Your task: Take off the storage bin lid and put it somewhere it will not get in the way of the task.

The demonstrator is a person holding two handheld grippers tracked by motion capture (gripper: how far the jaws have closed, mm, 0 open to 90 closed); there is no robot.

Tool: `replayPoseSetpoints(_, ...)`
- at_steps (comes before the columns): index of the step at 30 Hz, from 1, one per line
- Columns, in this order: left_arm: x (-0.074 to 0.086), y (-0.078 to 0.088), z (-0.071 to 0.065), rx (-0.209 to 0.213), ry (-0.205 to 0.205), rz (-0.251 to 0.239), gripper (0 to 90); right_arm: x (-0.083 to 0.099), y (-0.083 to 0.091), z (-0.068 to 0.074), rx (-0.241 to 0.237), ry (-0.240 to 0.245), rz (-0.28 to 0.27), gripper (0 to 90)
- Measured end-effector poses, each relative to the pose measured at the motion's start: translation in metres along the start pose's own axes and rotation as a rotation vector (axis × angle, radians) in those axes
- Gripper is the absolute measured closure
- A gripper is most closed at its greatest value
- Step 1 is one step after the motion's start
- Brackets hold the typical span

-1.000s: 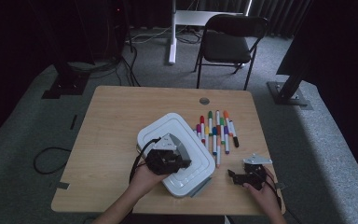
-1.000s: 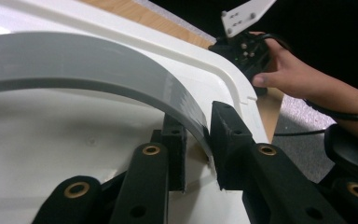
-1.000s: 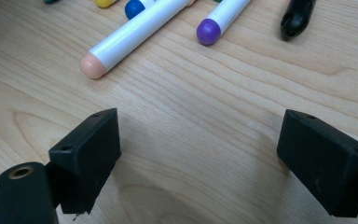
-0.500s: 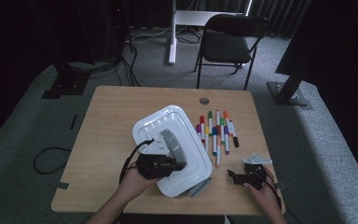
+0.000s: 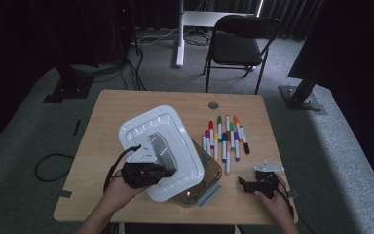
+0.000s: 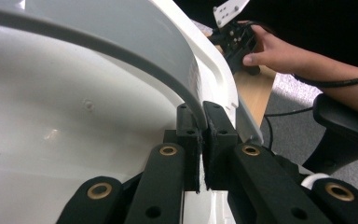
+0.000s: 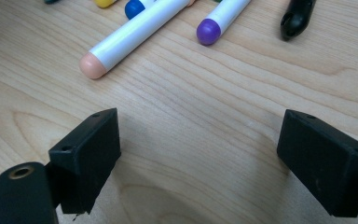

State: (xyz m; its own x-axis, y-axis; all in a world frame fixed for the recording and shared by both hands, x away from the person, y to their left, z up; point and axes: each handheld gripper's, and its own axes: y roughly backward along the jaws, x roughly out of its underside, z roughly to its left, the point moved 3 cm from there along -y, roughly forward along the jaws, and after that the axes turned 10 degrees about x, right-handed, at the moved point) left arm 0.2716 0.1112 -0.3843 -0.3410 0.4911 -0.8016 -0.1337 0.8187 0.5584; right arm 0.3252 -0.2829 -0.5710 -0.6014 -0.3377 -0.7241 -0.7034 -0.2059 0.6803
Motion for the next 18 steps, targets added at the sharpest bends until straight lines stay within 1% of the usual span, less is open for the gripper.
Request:
replayPoseSetpoints(2, 0.005, 0.004, 0.002, -0.009, 0.006, 0.008, 87.3, 0.0, 0.0, 0.0, 0.0, 0.0, 0.0, 12.7)
replayPoseSetpoints(3, 0.008, 0.006, 0.003, -0.006, 0.016, 0.005, 87.3, 0.0, 0.0, 0.0, 0.0, 0.0, 0.0, 12.7)
replayPoseSetpoints(5, 0.012, 0.01, 0.005, -0.012, 0.018, 0.004, 87.4, 0.0, 0.0, 0.0, 0.0, 0.0, 0.0, 12.7)
replayPoseSetpoints(8, 0.015, 0.016, 0.005, -0.013, 0.017, 0.005, 87.4, 0.0, 0.0, 0.0, 0.0, 0.0, 0.0, 12.7)
replayPoseSetpoints(11, 0.019, 0.022, 0.005, -0.026, 0.005, 0.017, 87.4, 0.0, 0.0, 0.0, 0.0, 0.0, 0.0, 12.7)
replayPoseSetpoints(18, 0.034, 0.041, 0.008, -0.056, 0.016, 0.03, 87.3, 0.0, 0.0, 0.0, 0.0, 0.0, 0.0, 12.7)
